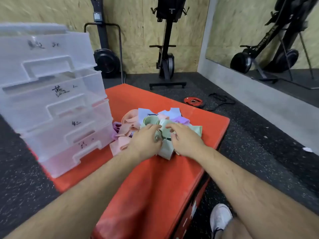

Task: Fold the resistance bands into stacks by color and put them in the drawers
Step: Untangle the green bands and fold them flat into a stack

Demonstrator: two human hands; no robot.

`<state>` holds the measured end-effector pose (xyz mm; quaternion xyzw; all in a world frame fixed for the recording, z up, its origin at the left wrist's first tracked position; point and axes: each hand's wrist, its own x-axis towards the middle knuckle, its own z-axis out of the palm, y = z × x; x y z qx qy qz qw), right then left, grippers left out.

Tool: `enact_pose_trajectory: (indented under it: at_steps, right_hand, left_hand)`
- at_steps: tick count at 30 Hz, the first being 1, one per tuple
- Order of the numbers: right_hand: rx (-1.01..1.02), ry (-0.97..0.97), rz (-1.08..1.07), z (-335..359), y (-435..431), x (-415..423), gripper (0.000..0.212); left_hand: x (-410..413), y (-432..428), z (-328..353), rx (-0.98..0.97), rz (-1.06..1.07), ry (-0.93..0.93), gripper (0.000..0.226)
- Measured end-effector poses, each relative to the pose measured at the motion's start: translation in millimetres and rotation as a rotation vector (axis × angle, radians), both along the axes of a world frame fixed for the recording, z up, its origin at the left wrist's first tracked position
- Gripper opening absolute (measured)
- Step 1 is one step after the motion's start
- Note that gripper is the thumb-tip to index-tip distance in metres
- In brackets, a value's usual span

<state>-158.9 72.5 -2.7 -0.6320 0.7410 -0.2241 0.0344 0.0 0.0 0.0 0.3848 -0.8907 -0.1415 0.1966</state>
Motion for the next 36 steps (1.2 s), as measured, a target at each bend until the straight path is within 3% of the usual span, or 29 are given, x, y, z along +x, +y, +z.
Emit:
enact_pose_trajectory:
  at_steps: [3, 9, 14, 18, 26, 32, 36]
  right_hand:
    - [-0.041, -0.123, -0.066, -10, -27, -17, 0.048]
    - [0.003, -0.289, -0.073, -12, -67, -20, 0.058]
    - [0.016, -0.307, -0.114, -18, -78, -22, 0.042]
    - [-0.109, -0.403, -0.113, -3, -73, -18, 0.038]
    - [-0.553, -0.562, 0.011, 78, -37, -9, 0.027]
    - [-0.615, -0.570, 0.096, 137, -22, 9, 0.021]
    - [-0.593, -0.748, 0.200, 133, -7, 23, 0.027]
  left_hand:
    - [-19, -22, -6, 0.071, -0.012, 0.102, 0.049]
    - [-46, -60, -12, 0.038, -0.010, 0.099, 0.037]
    - [-45, -64, -21, 0.084, 0.012, 0.196, 0.030]
    - [-45, -55, -11, 0.138, -0.022, 0.312, 0.036]
    - [-46, -20, 37, 0.309, -0.193, 0.803, 0.055]
    - [-24, 2, 73, 0.377, -0.282, 1.067, 0.057]
    - [3, 7, 80, 0.320, -0.250, 1.106, 0.059]
